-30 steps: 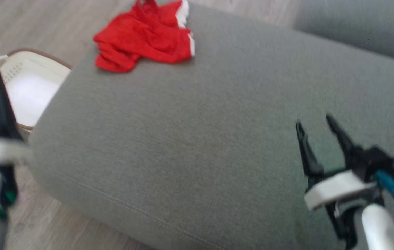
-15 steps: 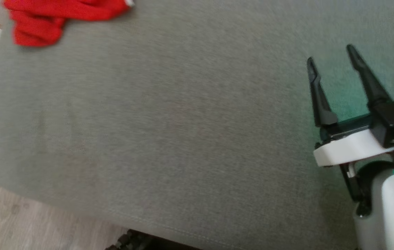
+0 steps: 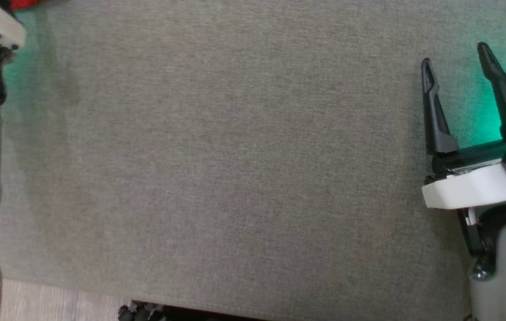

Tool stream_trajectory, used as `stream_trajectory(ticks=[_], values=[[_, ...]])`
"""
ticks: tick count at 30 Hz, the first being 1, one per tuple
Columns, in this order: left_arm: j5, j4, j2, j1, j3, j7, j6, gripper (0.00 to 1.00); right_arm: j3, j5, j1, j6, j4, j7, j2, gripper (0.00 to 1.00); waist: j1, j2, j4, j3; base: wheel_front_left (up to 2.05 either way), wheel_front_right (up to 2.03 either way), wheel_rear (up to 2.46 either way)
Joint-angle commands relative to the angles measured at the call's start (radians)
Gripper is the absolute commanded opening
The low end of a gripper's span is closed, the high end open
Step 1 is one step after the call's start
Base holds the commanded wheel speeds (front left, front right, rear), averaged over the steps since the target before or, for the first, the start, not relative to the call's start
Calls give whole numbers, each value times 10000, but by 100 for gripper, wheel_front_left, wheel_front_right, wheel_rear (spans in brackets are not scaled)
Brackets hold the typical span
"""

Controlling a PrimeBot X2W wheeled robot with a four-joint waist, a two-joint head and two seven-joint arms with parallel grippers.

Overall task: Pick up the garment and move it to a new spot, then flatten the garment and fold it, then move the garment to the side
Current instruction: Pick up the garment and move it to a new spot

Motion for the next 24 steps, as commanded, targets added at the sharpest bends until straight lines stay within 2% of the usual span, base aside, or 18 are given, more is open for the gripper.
stream_trajectory(ticks=[1,4,9,10,11,12,13,14,17,24], values=[[-33,-44,559,-445,110,143,-133,100,183,100,-26,-7,-442,-86,20,100,-2,1,-124,137,0,0,0],[-94,189,476,-593,-15,397,-203,100,130,184,-39,-7,-432,-123,20,100,-2,1,-168,172,0,0,0],[-206,870,374,-757,-280,1464,-132,100,133,317,-125,-7,-386,-236,20,100,-2,1,-313,217,0,0,0],[-209,1064,395,-797,-371,1836,-71,70,93,337,-168,-7,-379,-272,20,100,-2,1,-361,223,0,0,0],[-210,1107,408,-821,-402,1949,-63,47,50,325,-185,-7,-367,-299,20,100,-2,1,-373,222,0,0,0],[-216,1132,426,-850,-404,2002,-31,40,17,306,-195,-7,-342,-327,20,100,-2,1,-380,212,0,0,0],[-213,1152,446,-866,-417,2056,-7,7,-9,298,-199,-7,-303,-356,20,100,-2,1,-381,187,0,0,0],[-184,1169,483,-870,-454,2116,13,0,-33,304,-194,-7,-255,-388,20,100,-2,1,-379,148,0,0,0],[-89,1123,641,-857,-516,2117,55,0,-92,408,-191,-7,-88,-524,20,100,-2,1,-367,-9,0,0,0],[110,680,1088,-853,-389,1376,245,0,-136,755,-277,-7,522,-949,20,100,-2,1,-379,-843,0,0,0]])
